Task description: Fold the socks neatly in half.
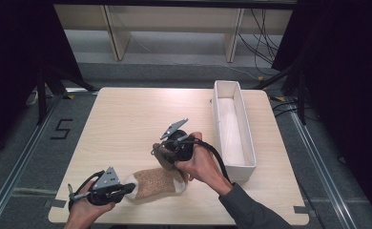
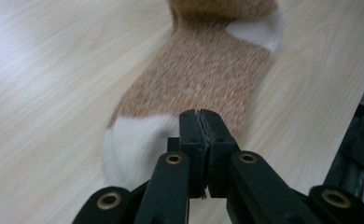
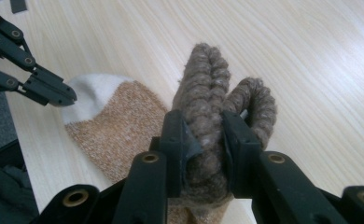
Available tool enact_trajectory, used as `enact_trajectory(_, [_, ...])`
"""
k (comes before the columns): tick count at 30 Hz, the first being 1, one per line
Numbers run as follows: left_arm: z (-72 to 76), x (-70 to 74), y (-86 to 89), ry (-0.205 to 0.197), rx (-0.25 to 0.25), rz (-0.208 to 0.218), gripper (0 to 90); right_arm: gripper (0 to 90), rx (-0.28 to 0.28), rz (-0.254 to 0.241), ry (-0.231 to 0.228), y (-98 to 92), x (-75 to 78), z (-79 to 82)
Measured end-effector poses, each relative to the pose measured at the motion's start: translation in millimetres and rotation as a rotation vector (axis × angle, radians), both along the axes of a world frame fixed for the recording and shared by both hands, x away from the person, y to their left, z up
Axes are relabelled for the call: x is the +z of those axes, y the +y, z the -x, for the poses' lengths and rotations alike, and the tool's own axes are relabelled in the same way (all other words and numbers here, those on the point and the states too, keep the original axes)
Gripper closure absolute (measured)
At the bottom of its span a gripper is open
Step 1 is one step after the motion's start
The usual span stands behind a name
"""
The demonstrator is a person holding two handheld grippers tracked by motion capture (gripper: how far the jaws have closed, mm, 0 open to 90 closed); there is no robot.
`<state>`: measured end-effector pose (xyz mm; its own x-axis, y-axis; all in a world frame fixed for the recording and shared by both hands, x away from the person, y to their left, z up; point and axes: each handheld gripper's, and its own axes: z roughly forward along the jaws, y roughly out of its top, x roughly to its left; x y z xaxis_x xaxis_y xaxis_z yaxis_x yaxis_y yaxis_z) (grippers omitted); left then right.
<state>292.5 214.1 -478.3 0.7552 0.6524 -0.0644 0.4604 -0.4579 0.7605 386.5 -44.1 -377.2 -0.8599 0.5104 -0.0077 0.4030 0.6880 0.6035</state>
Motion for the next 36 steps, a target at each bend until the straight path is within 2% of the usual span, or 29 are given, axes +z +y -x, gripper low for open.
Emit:
enact_trajectory(3, [2.8, -6.9, 6.3, 0.023, 0.005, -0.021, 87.7, 72.6, 0.006, 0.001, -0.004, 5.5, -0.4, 3.7])
enact_trajectory(6, [4.9, -11.2, 11.0, 0.039, 0.013, -0.002, 87.5, 72.4, 0.013, -0.005, 0.009, 12.5, -1.8, 6.8])
enact_trajectory(11, [1.4, -12.8, 11.1, 0.042, 0.014, -0.018, 88.2, 72.2, 0.058, -0.003, 0.004, 30.0, -8.4, 11.5])
enact_trajectory(12, [1.8, -14.5, 8.4, 0.046, 0.017, 0.012, 88.3, 72.2, 0.061, -0.002, 0.012, 34.3, -9.9, 13.9])
enact_trajectory(14, [1.5, -14.8, 8.6, 0.047, 0.006, -0.003, 88.5, 72.2, 0.082, 0.003, 0.007, 42.2, -12.5, 17.1])
enact_trajectory(15, [1.7, -14.2, 9.5, 0.046, 0.010, -0.017, 88.5, 72.2, 0.073, 0.011, 0.013, 46.3, -13.5, 20.0])
enact_trajectory(18, [2.6, -13.6, 10.6, 0.046, 0.011, -0.017, 88.7, 72.1, 0.083, 0.028, 0.013, 57.5, -19.5, 24.6])
enact_trajectory(19, [3.5, -14.1, 10.1, 0.046, 0.013, -0.005, 88.7, 71.9, 0.098, 0.039, 0.007, 61.1, -22.8, 25.6])
enact_trajectory(21, [4.2, -13.7, 10.6, 0.045, 0.012, -0.008, 88.7, 71.7, 0.116, 0.059, 0.002, 69.0, -30.8, 28.4])
enact_trajectory(23, [5.9, -12.4, 12.1, 0.044, 0.019, 0.014, 88.5, 71.6, 0.121, 0.070, 0.018, 75.2, -38.0, 31.1])
enact_trajectory(24, [6.6, -9.9, 15.5, 0.044, 0.005, -0.001, 88.5, 71.6, 0.129, 0.076, 0.023, 78.0, -41.1, 32.2])
enact_trajectory(25, [7.6, -9.1, 16.9, 0.036, 0.015, 0.018, 88.4, 71.6, 0.127, 0.078, 0.027, 80.7, -43.7, 33.6])
enact_trajectory(28, [10.7, -6.3, 24.5, 0.036, 0.013, 0.012, 88.3, 71.1, 0.137, 0.082, 0.034, 86.6, -49.6, 36.1])
enact_trajectory(29, [11.7, -7.4, 25.7, 0.032, 0.030, 0.017, 88.3, 70.8, 0.142, 0.086, 0.035, 88.3, -51.2, 36.8])
enact_trajectory(31, [13.7, -9.0, 28.4, 0.040, 0.040, 0.042, 88.2, 70.4, 0.151, 0.088, 0.029, 91.3, -53.3, 38.5])
enact_trajectory(32, [13.9, -8.1, 32.3, 0.042, 0.030, 0.012, 88.2, 69.8, 0.147, 0.086, 0.045, 92.8, -54.3, 40.5])
enact_trajectory(33, [14.4, -9.2, 33.1, 0.046, 0.044, 0.029, 88.1, 68.5, 0.145, 0.085, 0.046, 94.0, -55.2, 41.3])
enact_trajectory(35, [14.9, -11.4, 36.0, 0.053, 0.046, 0.033, 88.1, 65.8, 0.149, 0.072, 0.059, 95.6, -58.3, 41.2])
enact_trajectory(36, [15.6, -12.8, 36.1, 0.056, 0.056, 0.047, 88.1, 64.6, 0.146, 0.060, 0.076, 96.1, -59.1, 41.9])
